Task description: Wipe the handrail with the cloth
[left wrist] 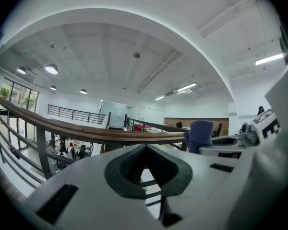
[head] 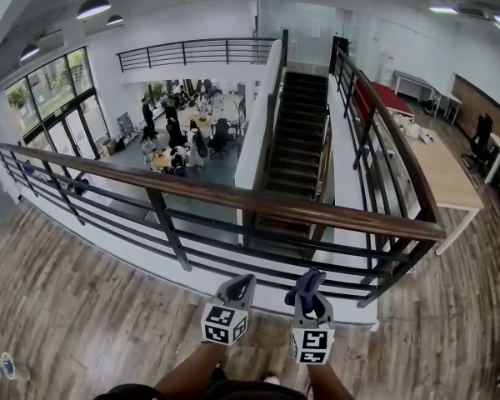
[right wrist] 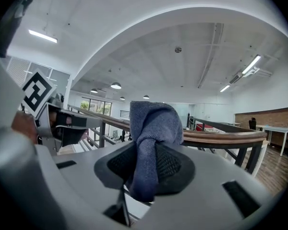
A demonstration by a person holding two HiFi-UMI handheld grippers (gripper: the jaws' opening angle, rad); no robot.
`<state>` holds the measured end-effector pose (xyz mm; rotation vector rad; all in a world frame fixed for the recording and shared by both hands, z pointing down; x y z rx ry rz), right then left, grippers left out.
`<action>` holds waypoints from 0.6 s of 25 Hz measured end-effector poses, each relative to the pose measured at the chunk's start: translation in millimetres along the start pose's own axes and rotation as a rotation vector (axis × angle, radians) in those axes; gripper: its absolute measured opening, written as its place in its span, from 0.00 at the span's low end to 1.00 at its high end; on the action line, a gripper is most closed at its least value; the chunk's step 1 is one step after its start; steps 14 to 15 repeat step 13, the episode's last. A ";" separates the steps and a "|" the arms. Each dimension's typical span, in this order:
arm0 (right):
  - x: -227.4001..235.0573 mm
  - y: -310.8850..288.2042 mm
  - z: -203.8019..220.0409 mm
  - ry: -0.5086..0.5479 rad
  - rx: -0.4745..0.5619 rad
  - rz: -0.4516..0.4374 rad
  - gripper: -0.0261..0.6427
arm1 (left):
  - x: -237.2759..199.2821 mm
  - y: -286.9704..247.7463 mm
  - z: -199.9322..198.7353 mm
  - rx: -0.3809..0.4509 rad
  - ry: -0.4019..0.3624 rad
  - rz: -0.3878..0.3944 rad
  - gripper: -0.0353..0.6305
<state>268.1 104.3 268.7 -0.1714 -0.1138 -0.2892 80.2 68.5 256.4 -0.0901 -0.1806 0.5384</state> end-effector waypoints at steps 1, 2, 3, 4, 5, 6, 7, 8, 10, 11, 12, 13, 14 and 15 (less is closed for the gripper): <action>-1.8 -1.5 -0.6 0.008 0.003 -0.001 0.19 | -0.8 -1.1 -0.1 0.001 0.000 0.001 0.05; -4.5 -2.4 -1.4 0.018 0.009 -0.003 0.19 | -1.0 -1.7 0.3 0.000 0.001 0.004 0.05; -7.3 -2.5 -1.5 0.027 0.016 -0.006 0.19 | -0.4 -1.6 1.4 -0.003 0.001 0.007 0.05; -9.1 -2.6 -0.4 0.032 0.022 -0.008 0.19 | 0.7 -1.1 2.9 -0.006 0.001 0.010 0.05; -9.5 -3.2 1.2 0.034 0.026 -0.008 0.19 | 2.0 -1.0 4.1 -0.006 0.000 0.012 0.05; -9.0 -4.6 1.9 0.033 0.029 -0.008 0.19 | 2.7 -1.5 4.3 -0.004 -0.001 0.013 0.05; -8.4 -7.1 1.0 0.031 0.032 -0.008 0.19 | 2.5 -2.9 3.4 0.001 -0.003 0.011 0.05; -7.9 -10.6 -1.0 0.031 0.037 -0.011 0.19 | 0.9 -5.0 1.8 0.009 -0.006 0.007 0.05; -9.0 -19.3 -6.1 0.029 0.049 -0.022 0.19 | -5.6 -10.0 -0.2 0.018 -0.016 -0.005 0.05; -9.9 -23.4 -7.0 0.024 0.050 -0.027 0.19 | -9.3 -12.0 0.3 0.017 -0.019 -0.011 0.05; -10.7 -27.0 -6.5 0.019 0.049 -0.030 0.19 | -12.9 -13.5 1.6 0.014 -0.022 -0.015 0.05; -11.5 -30.3 -5.4 0.014 0.046 -0.032 0.19 | -16.4 -14.7 3.4 0.010 -0.023 -0.020 0.05; -11.5 -30.3 -5.4 0.014 0.046 -0.032 0.19 | -16.4 -14.7 3.4 0.010 -0.023 -0.020 0.05; -11.5 -30.3 -5.4 0.014 0.046 -0.032 0.19 | -16.4 -14.7 3.4 0.010 -0.023 -0.020 0.05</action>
Point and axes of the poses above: the fingertips, and each gripper's own axes: y backward along the fingers, x to its right, z out of its underside, the point moved 7 cm from there along y, backward along the fingers, and after that the axes turned 15 degrees about -y, right-handed, at the moved point
